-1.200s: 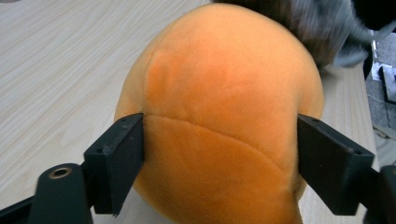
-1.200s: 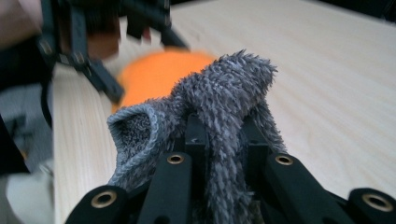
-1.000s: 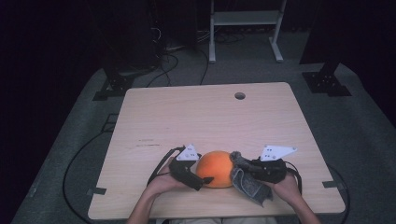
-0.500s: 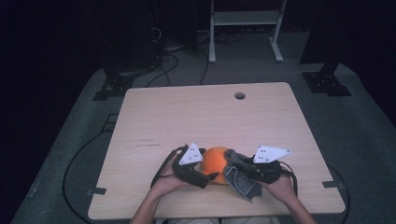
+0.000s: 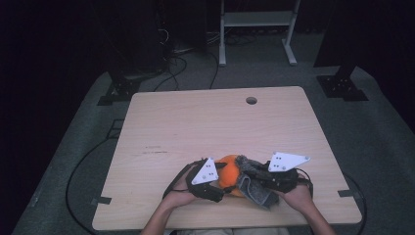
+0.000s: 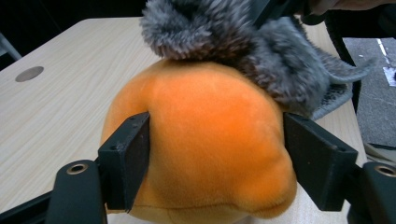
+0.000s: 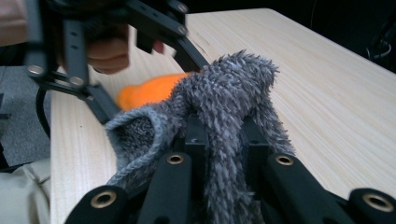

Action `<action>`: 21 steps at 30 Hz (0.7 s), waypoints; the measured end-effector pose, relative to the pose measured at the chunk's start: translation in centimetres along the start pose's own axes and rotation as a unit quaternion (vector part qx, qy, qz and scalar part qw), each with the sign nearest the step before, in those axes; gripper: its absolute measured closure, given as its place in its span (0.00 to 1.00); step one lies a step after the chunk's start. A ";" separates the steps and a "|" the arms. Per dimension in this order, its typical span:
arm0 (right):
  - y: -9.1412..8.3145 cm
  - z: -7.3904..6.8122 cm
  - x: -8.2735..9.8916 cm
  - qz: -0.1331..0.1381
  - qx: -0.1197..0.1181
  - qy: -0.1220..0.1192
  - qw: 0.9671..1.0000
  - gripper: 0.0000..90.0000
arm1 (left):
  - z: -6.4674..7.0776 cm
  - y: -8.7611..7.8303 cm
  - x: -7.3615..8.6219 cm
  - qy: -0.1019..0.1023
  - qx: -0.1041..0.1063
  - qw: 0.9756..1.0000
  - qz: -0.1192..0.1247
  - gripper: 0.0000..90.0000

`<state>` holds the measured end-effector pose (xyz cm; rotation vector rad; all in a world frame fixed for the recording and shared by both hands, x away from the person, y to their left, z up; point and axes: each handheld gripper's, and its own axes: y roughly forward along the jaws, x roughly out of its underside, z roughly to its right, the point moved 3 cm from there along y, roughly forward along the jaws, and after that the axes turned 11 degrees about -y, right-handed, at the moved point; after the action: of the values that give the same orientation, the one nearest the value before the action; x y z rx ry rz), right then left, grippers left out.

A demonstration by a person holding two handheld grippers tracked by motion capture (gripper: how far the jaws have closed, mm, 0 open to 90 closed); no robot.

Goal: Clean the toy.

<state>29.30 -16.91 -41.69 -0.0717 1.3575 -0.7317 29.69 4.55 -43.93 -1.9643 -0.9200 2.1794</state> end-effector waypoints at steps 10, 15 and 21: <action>0.3 0.6 1.6 -0.010 0.017 0.020 1.000 0.86 | -1.1 -1.2 -0.3 -0.045 -0.003 0.999 -0.014 0.26; 0.9 0.0 1.6 0.018 -0.020 0.012 1.000 0.86 | -1.2 -1.1 -1.0 -0.063 -0.036 0.997 0.003 0.30; 0.3 1.7 4.7 -0.042 -0.006 0.053 0.998 0.86 | -2.1 -1.3 0.9 -0.092 -0.009 0.994 -0.051 0.34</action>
<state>31.09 -19.69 -45.44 -0.0999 1.4669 -0.8073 31.02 6.77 -44.15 -1.7031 -1.0419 2.3310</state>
